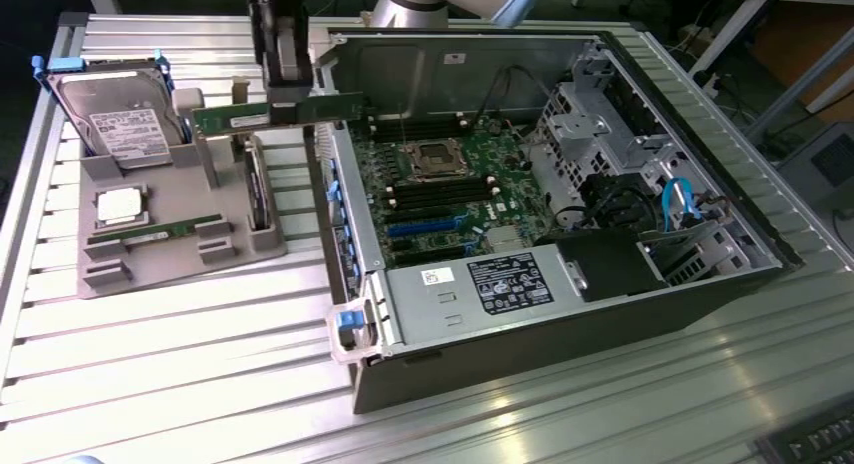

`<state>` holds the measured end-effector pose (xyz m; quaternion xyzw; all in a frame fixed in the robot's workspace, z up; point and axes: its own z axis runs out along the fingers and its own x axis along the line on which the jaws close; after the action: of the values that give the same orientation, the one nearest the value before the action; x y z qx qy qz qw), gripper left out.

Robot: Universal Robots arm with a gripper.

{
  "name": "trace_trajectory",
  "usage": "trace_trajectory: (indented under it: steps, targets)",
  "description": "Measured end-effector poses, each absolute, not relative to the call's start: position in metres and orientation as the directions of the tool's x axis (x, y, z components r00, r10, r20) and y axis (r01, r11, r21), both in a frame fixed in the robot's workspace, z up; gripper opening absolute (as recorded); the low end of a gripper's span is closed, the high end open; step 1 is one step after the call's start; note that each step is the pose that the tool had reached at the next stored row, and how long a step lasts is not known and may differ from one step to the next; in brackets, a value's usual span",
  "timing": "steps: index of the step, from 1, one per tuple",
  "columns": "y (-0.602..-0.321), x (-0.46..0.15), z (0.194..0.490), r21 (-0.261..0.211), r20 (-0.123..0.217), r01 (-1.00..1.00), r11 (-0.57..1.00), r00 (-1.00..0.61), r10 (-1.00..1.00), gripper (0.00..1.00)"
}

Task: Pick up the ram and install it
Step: 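Pick up the ram and move it above insertion slot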

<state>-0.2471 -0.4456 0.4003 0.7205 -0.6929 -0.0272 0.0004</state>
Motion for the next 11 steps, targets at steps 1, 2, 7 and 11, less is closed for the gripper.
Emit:
trace_trajectory:
  steps: [1,2,7,11]
  targets:
    - [-0.446,-0.241,0.4,0.039,-0.039,-0.998,-0.04,0.038,-0.999,0.14]
    - [-0.446,-0.235,0.4,0.04,-0.039,-0.998,-0.04,0.038,-0.999,0.14]
    - [-0.446,-0.222,0.4,0.04,-0.039,-0.999,-0.036,0.034,-0.999,0.14]
    - [-0.446,-0.215,0.4,0.04,-0.039,-0.999,-0.028,0.027,-0.999,0.14]
